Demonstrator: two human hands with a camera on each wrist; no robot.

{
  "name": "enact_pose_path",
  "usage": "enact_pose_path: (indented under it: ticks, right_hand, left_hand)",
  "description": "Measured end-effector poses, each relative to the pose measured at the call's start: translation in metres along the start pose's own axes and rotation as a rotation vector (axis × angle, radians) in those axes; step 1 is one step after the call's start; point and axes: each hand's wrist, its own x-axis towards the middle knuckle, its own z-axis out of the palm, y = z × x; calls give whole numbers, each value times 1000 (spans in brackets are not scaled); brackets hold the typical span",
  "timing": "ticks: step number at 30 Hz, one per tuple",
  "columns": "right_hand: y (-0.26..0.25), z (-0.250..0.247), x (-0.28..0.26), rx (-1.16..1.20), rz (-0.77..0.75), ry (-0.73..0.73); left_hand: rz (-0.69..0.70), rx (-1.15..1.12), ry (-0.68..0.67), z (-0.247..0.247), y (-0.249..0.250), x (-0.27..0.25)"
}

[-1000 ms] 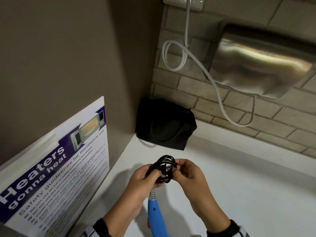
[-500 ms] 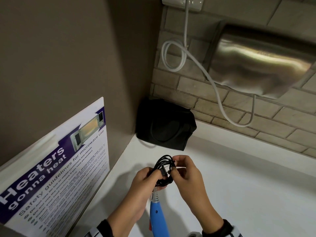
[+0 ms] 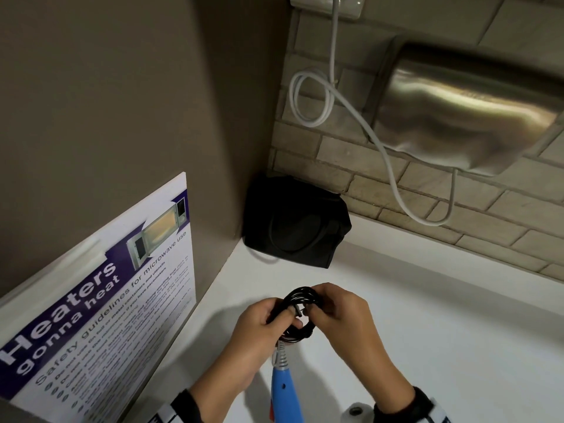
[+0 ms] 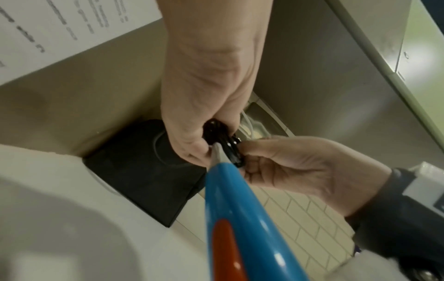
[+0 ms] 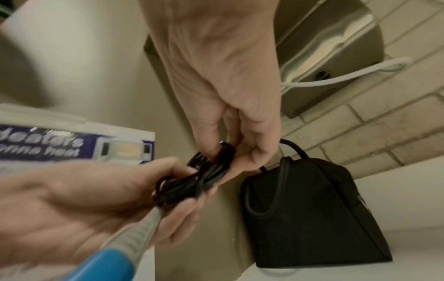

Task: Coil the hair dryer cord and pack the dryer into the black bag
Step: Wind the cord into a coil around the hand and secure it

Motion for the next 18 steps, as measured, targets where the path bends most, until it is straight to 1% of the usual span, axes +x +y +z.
enact_pose_path:
  ticks: [3, 6, 9, 12, 13, 15, 18]
  right_hand:
    - [4, -8, 5, 321, 95, -127]
    - [8, -9, 7, 507, 134, -230]
    - [12, -11, 9, 594, 200, -335]
    - [13, -16, 13, 756, 310, -453]
    - [14, -17, 13, 789, 331, -467]
    - [13, -15, 14, 781, 347, -471]
    - [13, -11, 14, 768, 367, -460]
  left_hand:
    - [-13, -9, -66, -6, 1, 3]
    - [-17, -16, -156, -11, 2, 2]
    - [-16, 4, -245, -17, 6, 2]
    - [-5, -10, -271, -20, 8, 2]
    - [4, -22, -258, -20, 8, 2]
    - [16, -35, -237, -19, 7, 3]
    - [11, -33, -260, -17, 6, 4]
